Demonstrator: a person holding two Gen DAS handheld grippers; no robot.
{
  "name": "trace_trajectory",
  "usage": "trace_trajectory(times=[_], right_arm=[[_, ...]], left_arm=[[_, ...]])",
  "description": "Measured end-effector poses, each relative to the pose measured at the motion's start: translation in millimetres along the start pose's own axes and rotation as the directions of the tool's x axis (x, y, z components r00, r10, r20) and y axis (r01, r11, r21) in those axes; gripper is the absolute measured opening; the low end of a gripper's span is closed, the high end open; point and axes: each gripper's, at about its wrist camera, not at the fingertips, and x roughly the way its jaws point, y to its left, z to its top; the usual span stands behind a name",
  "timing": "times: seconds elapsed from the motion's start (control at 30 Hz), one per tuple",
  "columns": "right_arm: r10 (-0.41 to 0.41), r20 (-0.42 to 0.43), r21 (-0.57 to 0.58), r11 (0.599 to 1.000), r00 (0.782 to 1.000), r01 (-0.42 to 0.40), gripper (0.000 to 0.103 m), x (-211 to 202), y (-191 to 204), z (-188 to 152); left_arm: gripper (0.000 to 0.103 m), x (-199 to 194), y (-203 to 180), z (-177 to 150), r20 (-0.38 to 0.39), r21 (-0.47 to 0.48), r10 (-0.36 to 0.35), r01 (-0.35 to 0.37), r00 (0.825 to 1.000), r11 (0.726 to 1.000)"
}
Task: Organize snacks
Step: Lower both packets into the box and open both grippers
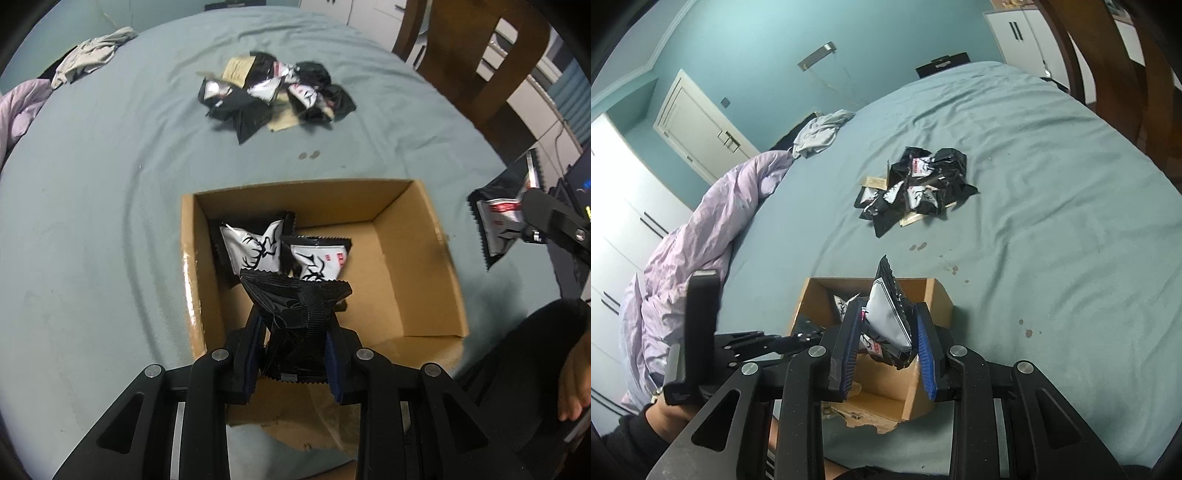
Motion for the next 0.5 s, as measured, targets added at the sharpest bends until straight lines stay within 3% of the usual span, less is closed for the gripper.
trace_trajectory(times=[0.3,0.5], right_arm=[[0.001,0.006,0.01,1.0,1.0,-0.001,0.027,3.2,-2.1,0.0],[0.011,0.011,0.014,1.0,1.0,-0.012,0.027,2.2,-4.6,-2.3]], left_arm=[[0.03,14.9,-5.1,4.4,-0.017,0.052,0.1,-0.1,0.995,0.994],[0.035,15.6,-7.5,3.1,-0.006,0.068,0.121,-0.12,0.993,0.99]])
